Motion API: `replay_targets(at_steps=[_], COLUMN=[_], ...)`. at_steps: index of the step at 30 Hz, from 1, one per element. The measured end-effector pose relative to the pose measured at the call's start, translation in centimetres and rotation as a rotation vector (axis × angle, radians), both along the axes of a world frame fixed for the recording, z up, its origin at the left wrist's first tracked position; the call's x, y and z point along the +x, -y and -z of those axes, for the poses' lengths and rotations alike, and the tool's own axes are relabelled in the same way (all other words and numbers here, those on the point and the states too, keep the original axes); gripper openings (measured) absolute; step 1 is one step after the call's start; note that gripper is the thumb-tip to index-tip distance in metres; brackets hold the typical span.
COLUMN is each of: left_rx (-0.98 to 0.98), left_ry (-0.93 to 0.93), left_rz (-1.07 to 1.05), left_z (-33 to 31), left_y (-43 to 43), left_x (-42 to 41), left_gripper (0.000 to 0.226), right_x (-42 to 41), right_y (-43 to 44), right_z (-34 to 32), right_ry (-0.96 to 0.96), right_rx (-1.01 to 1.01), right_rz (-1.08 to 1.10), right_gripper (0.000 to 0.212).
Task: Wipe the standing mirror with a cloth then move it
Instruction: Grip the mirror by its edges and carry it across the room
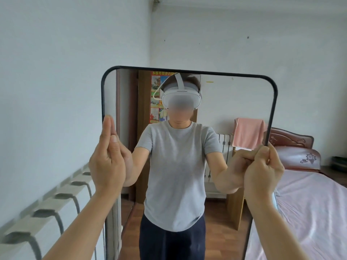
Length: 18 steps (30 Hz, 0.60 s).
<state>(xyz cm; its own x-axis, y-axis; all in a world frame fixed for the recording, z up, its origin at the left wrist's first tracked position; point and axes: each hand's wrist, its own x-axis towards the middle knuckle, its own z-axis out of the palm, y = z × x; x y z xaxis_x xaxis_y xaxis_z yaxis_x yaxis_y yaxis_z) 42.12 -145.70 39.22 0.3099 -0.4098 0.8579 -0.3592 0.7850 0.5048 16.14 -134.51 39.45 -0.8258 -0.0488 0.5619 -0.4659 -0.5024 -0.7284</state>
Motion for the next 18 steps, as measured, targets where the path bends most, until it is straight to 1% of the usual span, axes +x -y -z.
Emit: replay_targets(at_steps=[3, 5, 11, 18], left_rx=[0.000, -0.008, -0.019, -0.015], left_ry=[-0.007, -0.009, -0.012, -0.037], left_rz=[0.015, 0.004, -0.026, -0.054], left_z=[-0.3, -0.3, 0.1, 0.8], left_y=[2.7, 4.7, 10.8, 17.9], left_x=[-1.7, -3.1, -7.3, -10.4], left_gripper=[0.040, 0.040, 0.040, 0.040], right_x=[-1.5, -2.9, -6.8, -8.9], right_y=[2.6, 4.7, 10.7, 17.1], right_z=[-0.1, 0.0, 0.1, -0.7], right_ry=[-0.001, -0.001, -0.014, 0.012], right_rx=[-0.012, -0.008, 0.009, 0.046], right_rz=[0.006, 0.004, -0.016, 0.004], right_gripper=[0.011, 0.008, 0.009, 0.015])
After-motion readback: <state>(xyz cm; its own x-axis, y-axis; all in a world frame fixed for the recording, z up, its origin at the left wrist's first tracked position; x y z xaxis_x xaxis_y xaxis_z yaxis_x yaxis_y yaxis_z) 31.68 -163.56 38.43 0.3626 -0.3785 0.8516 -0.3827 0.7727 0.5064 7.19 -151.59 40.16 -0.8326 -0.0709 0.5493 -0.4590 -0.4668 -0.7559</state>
